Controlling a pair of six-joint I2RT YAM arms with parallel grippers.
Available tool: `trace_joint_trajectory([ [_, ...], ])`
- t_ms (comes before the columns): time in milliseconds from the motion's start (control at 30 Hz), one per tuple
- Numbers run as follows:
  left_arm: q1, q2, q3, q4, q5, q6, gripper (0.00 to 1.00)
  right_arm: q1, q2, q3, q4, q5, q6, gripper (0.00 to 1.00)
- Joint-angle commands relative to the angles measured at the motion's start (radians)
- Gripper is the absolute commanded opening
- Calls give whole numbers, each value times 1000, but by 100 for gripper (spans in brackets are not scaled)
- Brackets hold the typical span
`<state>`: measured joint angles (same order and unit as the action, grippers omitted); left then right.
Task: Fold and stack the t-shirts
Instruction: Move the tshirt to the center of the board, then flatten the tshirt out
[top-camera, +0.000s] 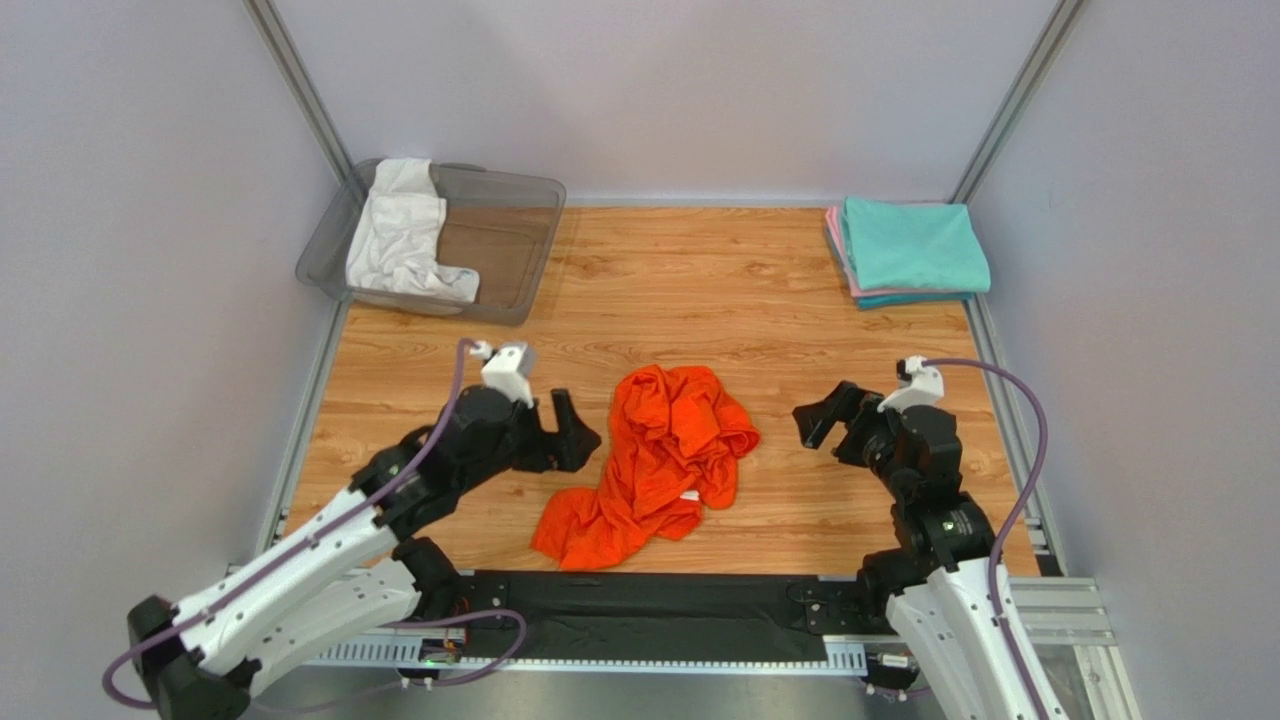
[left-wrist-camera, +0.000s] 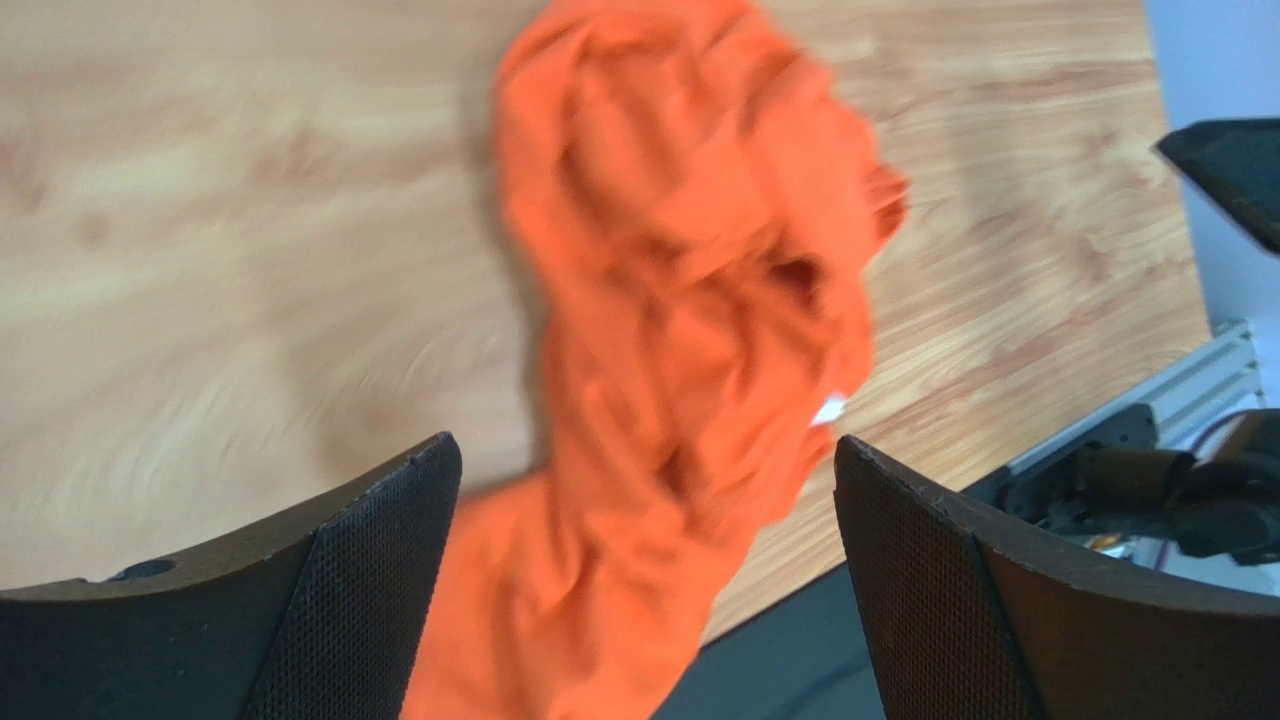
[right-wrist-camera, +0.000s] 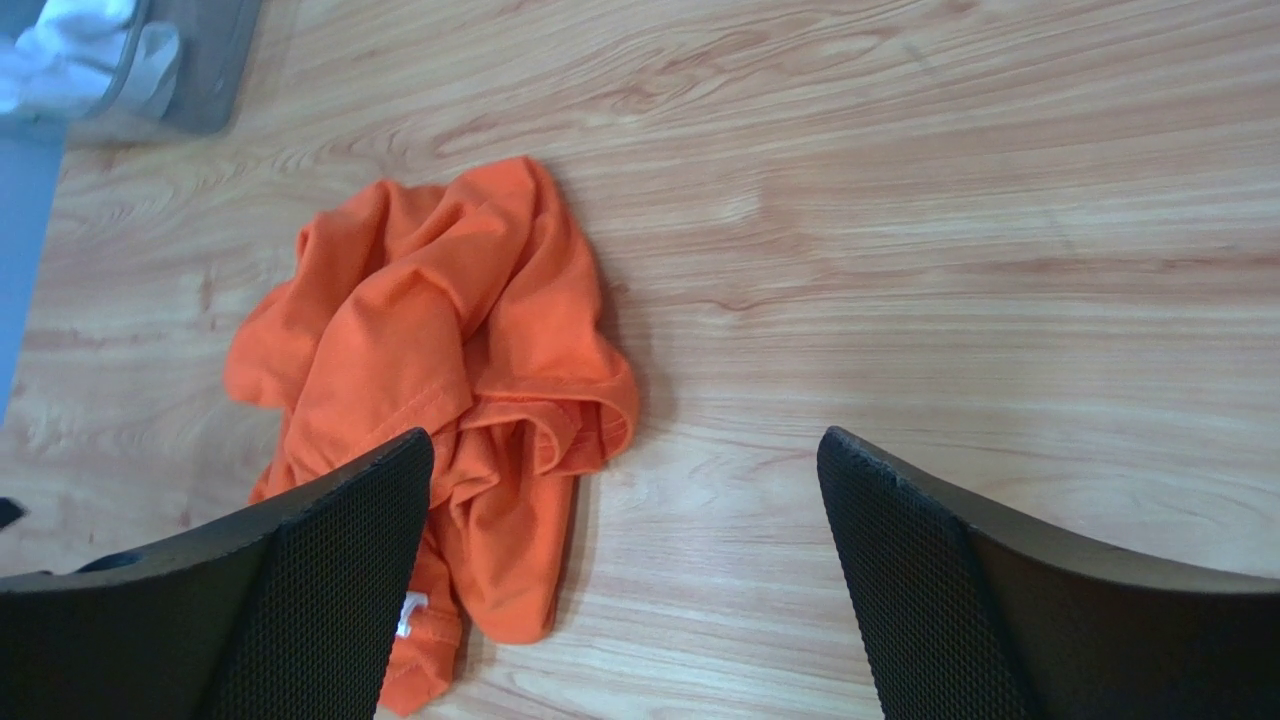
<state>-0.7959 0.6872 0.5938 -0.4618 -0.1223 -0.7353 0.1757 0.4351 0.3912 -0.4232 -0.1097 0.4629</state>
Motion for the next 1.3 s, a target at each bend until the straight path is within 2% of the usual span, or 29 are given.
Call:
trace_joint_trajectory([
  [0, 0, -165, -179, -117, -10, -186, 100, 53, 63, 24, 84, -130, -56, 100],
  [33, 0, -196, -234, -115, 27, -214, 100, 88, 111, 32, 87, -110, -66, 100],
  [67, 0, -237, -255, -123, 36, -223, 100, 181, 132, 46, 84, -75, -79, 100],
  [133, 0, -255, -288, -138, 35, -249, 100, 290, 206, 83, 83, 60, -87, 100],
  [167, 0, -246, -295, -143, 39, -254, 100, 405, 233, 93, 87, 105, -92, 100],
  [200, -2, -232, -299, -146, 44, -257, 100, 459, 260, 106, 90, 207, -95, 100],
  [333, 0, -117, -282, -184, 38, -254, 99, 706, 422, 213, 97, 355, -95, 99],
  [433, -6, -16, -273, -158, 82, -250, 95, 772, 551, 259, 101, 450, -87, 98],
  [567, -60, 60, -310, 4, 115, -283, 89, 820, 681, 314, 138, 462, -66, 95],
  [600, -72, 69, -319, 35, 115, -295, 86, 827, 721, 321, 150, 469, -63, 94],
  [633, -83, 81, -330, 58, 115, -302, 78, 832, 744, 328, 164, 472, -61, 93],
  [700, -91, 127, -327, 100, 115, -311, 72, 843, 783, 354, 170, 504, -55, 92],
  [767, -104, 178, -315, 141, 107, -311, 58, 843, 835, 368, 185, 519, -59, 88],
  [800, -109, 196, -310, 156, 95, -293, 52, 843, 855, 379, 187, 539, -61, 85],
  [833, -114, 230, -292, 160, 79, -286, 29, 843, 881, 386, 190, 553, -59, 74],
  [900, -115, 253, -258, 149, 21, -280, 3, 844, 899, 394, 190, 594, -55, 63],
  [967, -115, 264, -233, 104, -20, -279, 0, 841, 913, 394, 189, 622, -55, 59],
  [1000, -115, 258, -217, 94, -57, -274, 0, 841, 918, 394, 187, 636, -56, 47],
  [1067, -115, 212, -206, 63, -89, -262, 0, 838, 915, 396, 179, 662, -59, 36],
  [1100, -115, 189, -195, 49, -120, -259, 0, 838, 909, 396, 163, 682, -53, 18],
  [1167, -115, 105, -190, 3, -152, -248, 0, 832, 874, 394, 147, 715, -49, 6],
  [1200, -114, 71, -184, -12, -192, -240, 0, 826, 858, 391, 132, 740, -47, 0],
  [1267, -115, -23, -174, -70, -241, -231, 0, 795, 791, 385, 115, 749, -50, 0],
])
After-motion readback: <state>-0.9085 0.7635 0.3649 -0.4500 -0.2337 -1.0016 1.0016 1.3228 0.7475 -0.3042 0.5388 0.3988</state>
